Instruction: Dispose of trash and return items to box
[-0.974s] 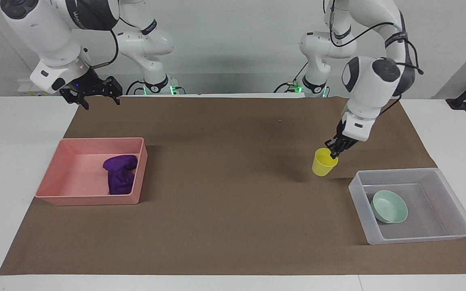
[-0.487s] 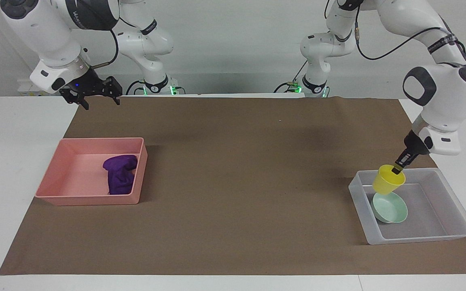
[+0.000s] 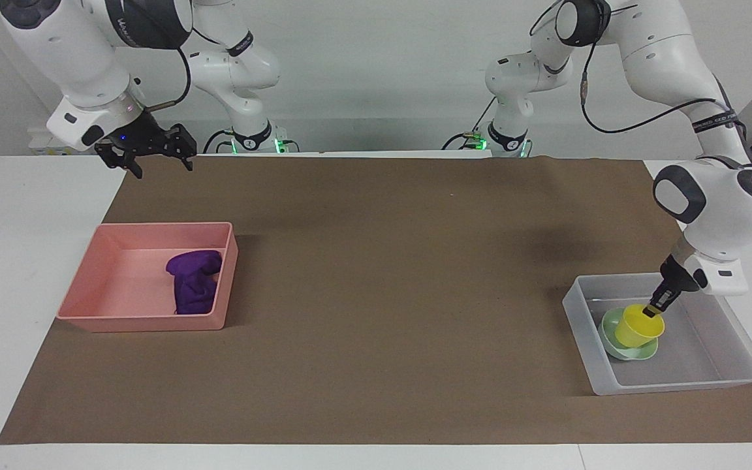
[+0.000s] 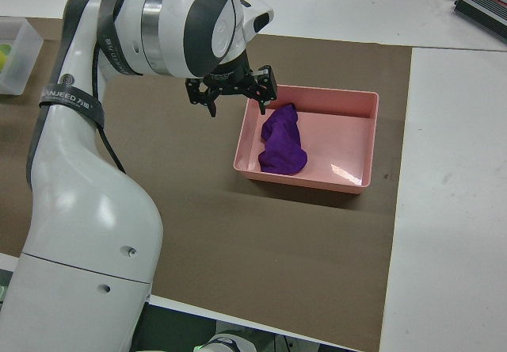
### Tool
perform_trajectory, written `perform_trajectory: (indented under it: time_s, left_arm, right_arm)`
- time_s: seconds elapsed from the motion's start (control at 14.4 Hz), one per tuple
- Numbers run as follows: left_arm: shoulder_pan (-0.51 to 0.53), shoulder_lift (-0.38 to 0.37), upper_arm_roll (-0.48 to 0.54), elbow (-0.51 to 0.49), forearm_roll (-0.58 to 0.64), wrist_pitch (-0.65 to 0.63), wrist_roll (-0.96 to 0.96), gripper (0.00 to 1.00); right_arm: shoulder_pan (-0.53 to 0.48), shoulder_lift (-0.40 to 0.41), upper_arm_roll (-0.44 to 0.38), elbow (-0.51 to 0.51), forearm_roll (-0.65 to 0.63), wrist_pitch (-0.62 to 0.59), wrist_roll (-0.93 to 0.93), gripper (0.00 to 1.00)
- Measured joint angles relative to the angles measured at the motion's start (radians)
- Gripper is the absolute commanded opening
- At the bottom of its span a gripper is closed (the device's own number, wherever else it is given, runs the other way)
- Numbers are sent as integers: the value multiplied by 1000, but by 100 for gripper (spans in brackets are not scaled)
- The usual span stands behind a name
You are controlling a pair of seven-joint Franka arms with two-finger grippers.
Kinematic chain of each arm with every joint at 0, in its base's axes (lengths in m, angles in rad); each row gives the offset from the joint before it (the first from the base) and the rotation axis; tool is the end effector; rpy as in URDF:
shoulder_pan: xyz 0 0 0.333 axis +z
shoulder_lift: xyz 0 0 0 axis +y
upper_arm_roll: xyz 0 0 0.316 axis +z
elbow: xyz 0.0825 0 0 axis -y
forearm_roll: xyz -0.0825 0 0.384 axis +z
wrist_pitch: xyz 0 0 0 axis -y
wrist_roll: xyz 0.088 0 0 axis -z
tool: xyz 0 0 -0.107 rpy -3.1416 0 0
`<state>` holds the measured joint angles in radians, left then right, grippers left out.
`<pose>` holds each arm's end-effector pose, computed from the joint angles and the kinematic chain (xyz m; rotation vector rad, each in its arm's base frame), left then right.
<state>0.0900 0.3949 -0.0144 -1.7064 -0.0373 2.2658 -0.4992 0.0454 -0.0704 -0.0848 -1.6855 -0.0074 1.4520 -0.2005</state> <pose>0.6731 0.0510 0.3787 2.9270 0.9021 0.2352 0.5164 -0.0227 0.5994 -3.1031 -0.2512 0.2533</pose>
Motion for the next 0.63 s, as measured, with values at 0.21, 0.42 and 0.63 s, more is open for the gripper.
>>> perform_trajectory:
  time_s: [0.21, 0.42, 0.63]
  left_arm:
    - [-10, -1, -4, 20, 11, 5, 1, 100]
    - [-29, -55, -9, 68, 38, -102, 12, 100]
    - [-65, -188, -16, 78, 59, -354, 69, 100]
  right_arm:
    - [0, 0, 0, 0, 0, 0, 0, 100]
    - [0, 0, 0, 0, 0, 5, 0, 100]
    - [-6, 0, 0, -3, 0, 30, 0, 100]
